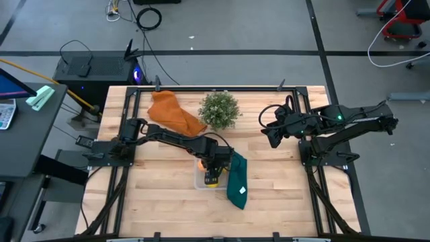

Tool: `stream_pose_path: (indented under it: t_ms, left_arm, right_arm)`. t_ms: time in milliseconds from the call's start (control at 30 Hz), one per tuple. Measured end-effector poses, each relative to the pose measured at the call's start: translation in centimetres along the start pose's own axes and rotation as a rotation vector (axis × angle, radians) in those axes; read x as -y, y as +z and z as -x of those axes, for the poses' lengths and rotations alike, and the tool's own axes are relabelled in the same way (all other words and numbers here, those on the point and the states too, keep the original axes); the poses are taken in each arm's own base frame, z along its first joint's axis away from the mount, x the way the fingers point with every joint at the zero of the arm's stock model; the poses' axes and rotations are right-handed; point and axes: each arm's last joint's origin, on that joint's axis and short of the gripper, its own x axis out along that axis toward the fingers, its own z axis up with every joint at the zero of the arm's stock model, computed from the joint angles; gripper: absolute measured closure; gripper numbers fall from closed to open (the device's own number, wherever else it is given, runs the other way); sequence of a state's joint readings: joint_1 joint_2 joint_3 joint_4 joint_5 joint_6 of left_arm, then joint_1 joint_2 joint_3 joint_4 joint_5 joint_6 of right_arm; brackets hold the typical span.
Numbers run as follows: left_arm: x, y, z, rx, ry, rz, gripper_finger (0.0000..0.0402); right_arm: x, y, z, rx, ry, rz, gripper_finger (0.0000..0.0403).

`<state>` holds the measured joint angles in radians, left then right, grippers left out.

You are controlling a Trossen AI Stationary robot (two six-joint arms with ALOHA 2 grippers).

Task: Pick and placing Produce into tupperware
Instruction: Put the green pear into the transparent bin, then put the orange carrot into the transparent bin

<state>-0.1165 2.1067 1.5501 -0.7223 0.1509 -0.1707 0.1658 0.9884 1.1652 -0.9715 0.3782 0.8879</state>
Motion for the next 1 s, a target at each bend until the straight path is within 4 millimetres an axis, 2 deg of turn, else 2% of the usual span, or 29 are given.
stream_pose_path:
  t_ms: [300,467,633,800,900,1000]
  left_arm:
    - [0.0,-0.2,0.5,-0.047,0.009,-0.015,0.0127]
    - [0.6,1.6,3.8,-0.034,0.025,-0.064,0.0127]
    - [1.6,3.9,7.8,0.065,0.017,-0.099,0.0134]
    - [1.8,4.8,12.0,0.096,0.105,-0.153,0.0135]
    - [0.9,5.0,13.3,0.1,0.119,-0.136,0.0135]
    - [-0.1,4.7,13.4,0.058,0.13,-0.111,0.0141]
  right_arm:
    - [0.0,0.0,0.0,-0.003,0.002,0.0,0.0238]
    - [0.0,0.0,0.0,-0.005,0.003,0.001,0.0238]
    - [0.0,0.0,0.0,-0.014,0.011,0.0,0.0238]
    - [0.0,0.0,0.0,-0.015,0.011,-0.005,0.0238]
    - [0.0,0.0,0.0,-0.015,0.011,-0.001,0.0238]
    - [0.0,0.0,0.0,-0.015,0.011,0.0,0.0238]
